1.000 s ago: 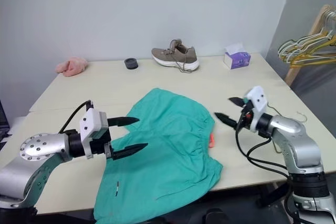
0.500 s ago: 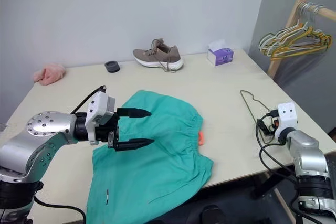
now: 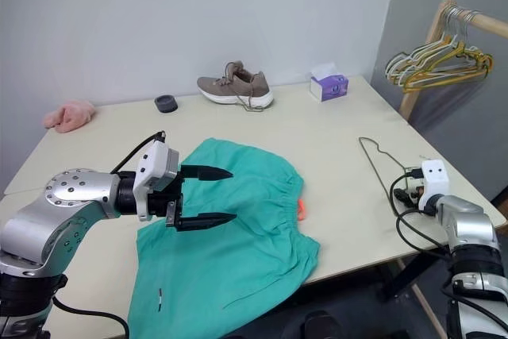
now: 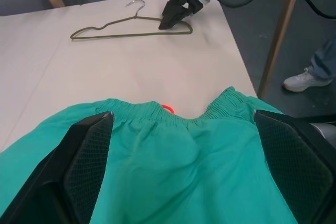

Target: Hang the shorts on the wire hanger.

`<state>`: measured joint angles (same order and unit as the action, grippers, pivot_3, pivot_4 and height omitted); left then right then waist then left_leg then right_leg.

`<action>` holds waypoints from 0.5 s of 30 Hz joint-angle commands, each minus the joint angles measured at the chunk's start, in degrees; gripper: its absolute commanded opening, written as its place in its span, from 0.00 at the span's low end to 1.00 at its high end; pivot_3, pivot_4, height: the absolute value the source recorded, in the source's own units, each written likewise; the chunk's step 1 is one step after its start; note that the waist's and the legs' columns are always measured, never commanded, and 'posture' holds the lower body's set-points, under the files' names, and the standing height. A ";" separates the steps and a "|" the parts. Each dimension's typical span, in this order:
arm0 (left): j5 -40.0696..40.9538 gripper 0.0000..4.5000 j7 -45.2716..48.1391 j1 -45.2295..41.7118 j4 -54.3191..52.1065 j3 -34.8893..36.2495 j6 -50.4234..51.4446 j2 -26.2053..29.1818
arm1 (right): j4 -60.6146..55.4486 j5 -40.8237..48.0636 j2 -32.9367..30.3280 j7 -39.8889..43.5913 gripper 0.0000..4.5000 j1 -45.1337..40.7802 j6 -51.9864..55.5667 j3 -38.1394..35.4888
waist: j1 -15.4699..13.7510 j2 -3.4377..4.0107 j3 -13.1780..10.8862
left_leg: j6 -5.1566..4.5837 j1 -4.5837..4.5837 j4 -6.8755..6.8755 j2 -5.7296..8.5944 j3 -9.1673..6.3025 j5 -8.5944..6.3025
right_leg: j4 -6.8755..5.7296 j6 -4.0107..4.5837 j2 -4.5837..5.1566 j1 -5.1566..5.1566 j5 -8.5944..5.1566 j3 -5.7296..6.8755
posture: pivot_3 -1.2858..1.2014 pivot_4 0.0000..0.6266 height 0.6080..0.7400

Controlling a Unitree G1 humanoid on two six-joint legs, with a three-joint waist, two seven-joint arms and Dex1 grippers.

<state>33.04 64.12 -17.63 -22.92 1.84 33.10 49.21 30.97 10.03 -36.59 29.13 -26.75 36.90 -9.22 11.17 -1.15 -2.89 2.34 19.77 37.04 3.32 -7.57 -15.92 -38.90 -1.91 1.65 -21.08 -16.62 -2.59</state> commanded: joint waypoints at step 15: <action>-3.90 1.00 -4.86 -0.67 4.91 2.36 -3.39 -1.39 | 2.19 -8.20 -0.11 -0.72 0.01 -2.08 -10.22 6.78 | 0.05 -0.39 0.62 | -0.07 -0.97 -0.06 -0.02 -0.09 -0.06 | 0.90 0.02 -0.04 1.36 0.08 0.03 | 0.43 0.00 1.00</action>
<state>30.07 61.07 -16.91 -19.58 2.07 30.70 48.13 34.64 3.25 -36.03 27.97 -28.23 29.62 -3.40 11.23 -1.54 -2.27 2.24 18.80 36.99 3.32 -7.59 -15.99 -37.98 -2.19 1.61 -19.72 -16.36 -2.63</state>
